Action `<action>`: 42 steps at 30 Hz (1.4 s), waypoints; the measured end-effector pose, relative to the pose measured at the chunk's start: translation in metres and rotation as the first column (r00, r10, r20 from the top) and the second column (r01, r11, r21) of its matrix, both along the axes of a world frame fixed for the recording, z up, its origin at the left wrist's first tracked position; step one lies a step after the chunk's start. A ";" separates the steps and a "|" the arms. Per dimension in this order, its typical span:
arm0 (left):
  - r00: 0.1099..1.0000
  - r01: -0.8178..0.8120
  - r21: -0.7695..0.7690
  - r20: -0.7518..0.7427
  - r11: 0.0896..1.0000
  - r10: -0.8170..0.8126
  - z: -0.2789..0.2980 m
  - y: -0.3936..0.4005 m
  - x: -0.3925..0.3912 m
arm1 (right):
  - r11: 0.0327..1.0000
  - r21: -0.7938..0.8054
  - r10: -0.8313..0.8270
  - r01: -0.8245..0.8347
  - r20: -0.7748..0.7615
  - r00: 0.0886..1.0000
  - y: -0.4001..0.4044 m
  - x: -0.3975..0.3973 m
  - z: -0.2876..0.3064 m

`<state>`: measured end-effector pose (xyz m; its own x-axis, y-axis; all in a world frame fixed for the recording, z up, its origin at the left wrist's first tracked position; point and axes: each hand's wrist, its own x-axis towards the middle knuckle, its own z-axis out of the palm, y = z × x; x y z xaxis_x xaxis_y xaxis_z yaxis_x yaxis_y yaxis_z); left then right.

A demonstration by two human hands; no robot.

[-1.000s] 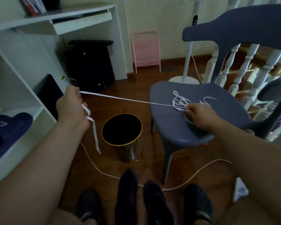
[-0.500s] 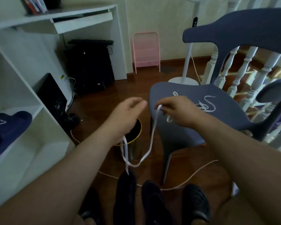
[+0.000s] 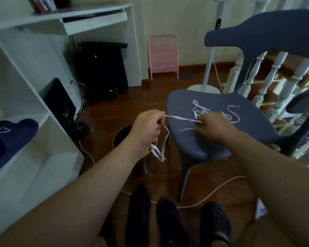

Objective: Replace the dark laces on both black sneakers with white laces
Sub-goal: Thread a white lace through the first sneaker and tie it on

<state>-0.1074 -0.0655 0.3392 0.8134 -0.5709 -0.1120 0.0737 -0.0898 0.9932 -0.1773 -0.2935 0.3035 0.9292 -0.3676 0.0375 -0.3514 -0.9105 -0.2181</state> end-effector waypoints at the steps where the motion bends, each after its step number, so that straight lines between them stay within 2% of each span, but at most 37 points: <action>1: 0.998 -0.024 -0.054 0.055 0.998 0.027 0.001 0.003 0.000 | 0.999 0.016 -0.049 0.049 0.015 0.999 -0.006 -0.001 -0.003; 3: 0.989 -0.106 -0.199 0.077 0.974 0.123 0.006 0.009 0.001 | 0.987 0.089 -0.136 0.131 0.051 0.989 -0.015 -0.004 -0.003; 5: 0.979 -0.191 -0.346 0.004 0.919 0.205 0.012 0.016 0.006 | 0.969 0.166 -0.195 0.183 0.060 0.979 -0.021 -0.006 0.001; 7: 0.977 -0.204 -0.416 -0.034 0.886 0.209 0.018 0.022 0.013 | 0.948 0.255 -0.214 0.190 0.073 0.974 -0.024 -0.009 0.002; 11: 0.977 -0.176 -0.331 0.058 0.927 0.206 0.020 0.028 0.015 | 0.877 0.463 -0.205 0.125 0.127 0.970 -0.014 -0.010 0.009; 14: 0.958 -0.256 -0.276 0.054 0.926 0.281 0.024 0.027 0.012 | 0.777 0.622 -0.130 0.095 0.010 0.992 0.000 -0.008 0.026; 16: 0.932 -0.346 -0.306 -0.001 0.887 0.363 0.027 0.029 0.013 | 0.815 0.567 -0.071 0.120 -0.108 0.992 0.003 -0.008 0.034; 18: 0.888 -0.447 -0.381 -0.081 0.810 0.452 0.031 0.036 0.016 | 0.860 0.488 -0.075 0.154 -0.178 0.981 -0.004 -0.010 0.036; 21: 0.823 -0.562 -0.436 -0.209 0.703 0.528 0.037 0.051 0.027 | 0.845 0.506 -0.105 0.173 -0.161 0.981 -0.014 -0.016 0.032; 25: 0.808 -0.586 -0.391 -0.212 0.710 0.550 0.031 0.068 0.038 | 0.758 0.637 -0.095 0.142 -0.108 0.990 -0.016 -0.021 0.034; 30: 0.786 -0.615 -0.378 -0.219 0.693 0.578 0.025 0.082 0.043 | 0.548 0.823 -0.146 0.149 -0.081 0.986 -0.018 -0.028 0.038; 32: 0.778 -0.625 -0.367 -0.221 0.689 0.588 0.023 0.087 0.044 | 0.514 0.849 -0.152 0.119 -0.046 0.987 -0.018 -0.028 0.040; 35: 0.763 -0.645 -0.330 -0.218 0.689 0.609 0.020 0.091 0.045 | 0.581 0.812 -0.126 0.054 0.024 0.992 -0.013 -0.027 0.038; 37: 0.765 -0.642 -0.297 -0.195 0.707 0.613 0.020 0.090 0.042 | 0.659 0.752 -0.129 0.032 0.071 0.989 -0.008 -0.025 0.033; 39: 0.791 -0.610 -0.268 -0.139 0.746 0.596 0.019 0.087 0.040 | 0.774 0.633 -0.085 0.033 0.051 0.995 -0.002 -0.023 0.030; 41: 0.841 -0.533 -0.252 -0.054 0.808 0.538 0.018 0.084 0.038 | 0.899 0.437 -0.006 0.013 -0.018 1.000 0.009 -0.020 0.030; 42: 0.871 -0.477 -0.238 0.000 0.846 0.491 0.019 0.083 0.036 | 0.930 0.367 0.024 -0.016 -0.017 1.000 0.018 -0.017 0.032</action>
